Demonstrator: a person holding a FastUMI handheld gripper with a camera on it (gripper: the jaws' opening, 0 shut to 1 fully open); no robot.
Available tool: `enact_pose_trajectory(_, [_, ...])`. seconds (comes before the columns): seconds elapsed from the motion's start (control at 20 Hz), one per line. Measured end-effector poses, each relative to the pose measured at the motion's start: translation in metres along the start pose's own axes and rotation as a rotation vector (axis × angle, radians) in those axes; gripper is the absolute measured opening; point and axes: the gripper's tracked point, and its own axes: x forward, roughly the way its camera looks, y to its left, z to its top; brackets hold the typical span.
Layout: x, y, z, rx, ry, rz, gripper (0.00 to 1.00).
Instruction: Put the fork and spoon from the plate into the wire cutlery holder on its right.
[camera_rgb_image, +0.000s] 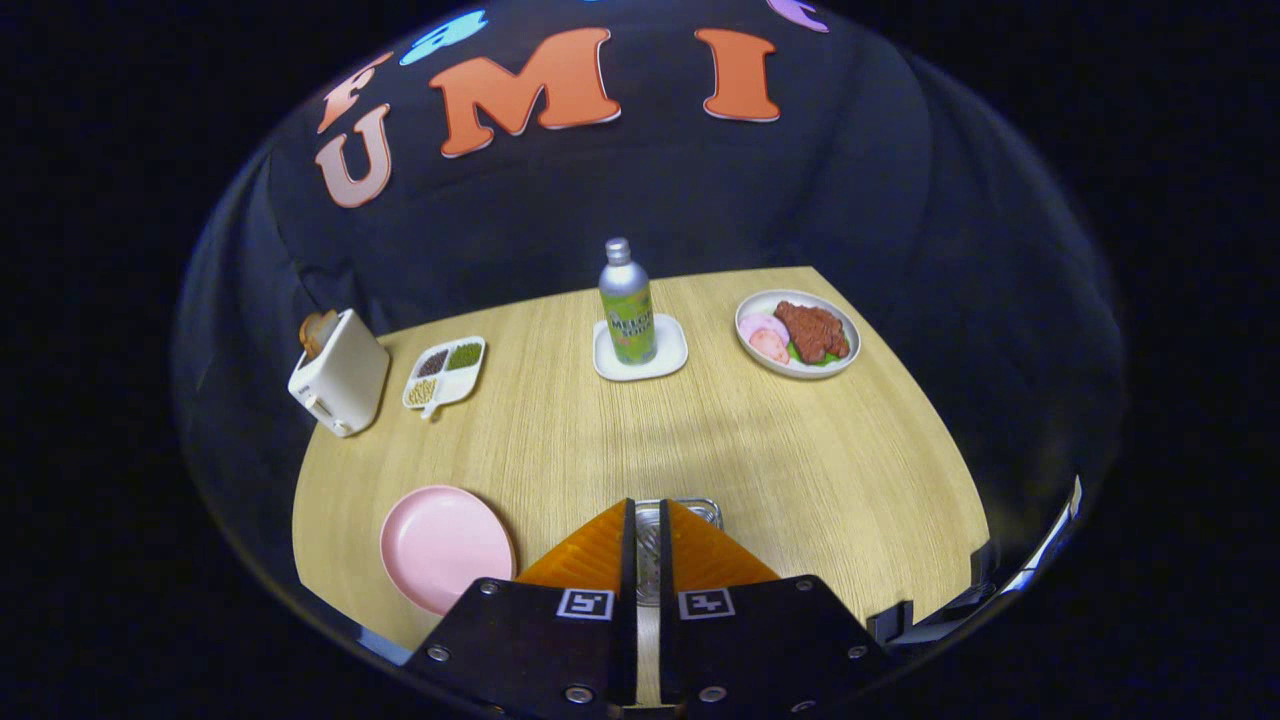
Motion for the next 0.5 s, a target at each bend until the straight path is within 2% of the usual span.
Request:
enact_pose_trajectory(0.1, [-0.014, 0.005, 0.029, -0.004, -0.093, 0.006, 0.12])
enact_pose_trajectory(0.3, [-0.045, 0.019, 0.081, -0.035, -0.259, 0.028, 0.25])
enact_pose_trajectory(0.35, [-0.052, 0.023, 0.09, -0.039, -0.289, 0.034, 0.33])
enact_pose_trajectory(0.4, [-0.057, 0.027, 0.1, -0.038, -0.317, 0.042, 0.36])
enact_pose_trajectory(0.45, [-0.063, 0.031, 0.107, -0.041, -0.338, 0.05, 0.45])
enact_pose_trajectory(0.5, [-0.067, 0.035, 0.115, -0.045, -0.361, 0.055, 0.49])
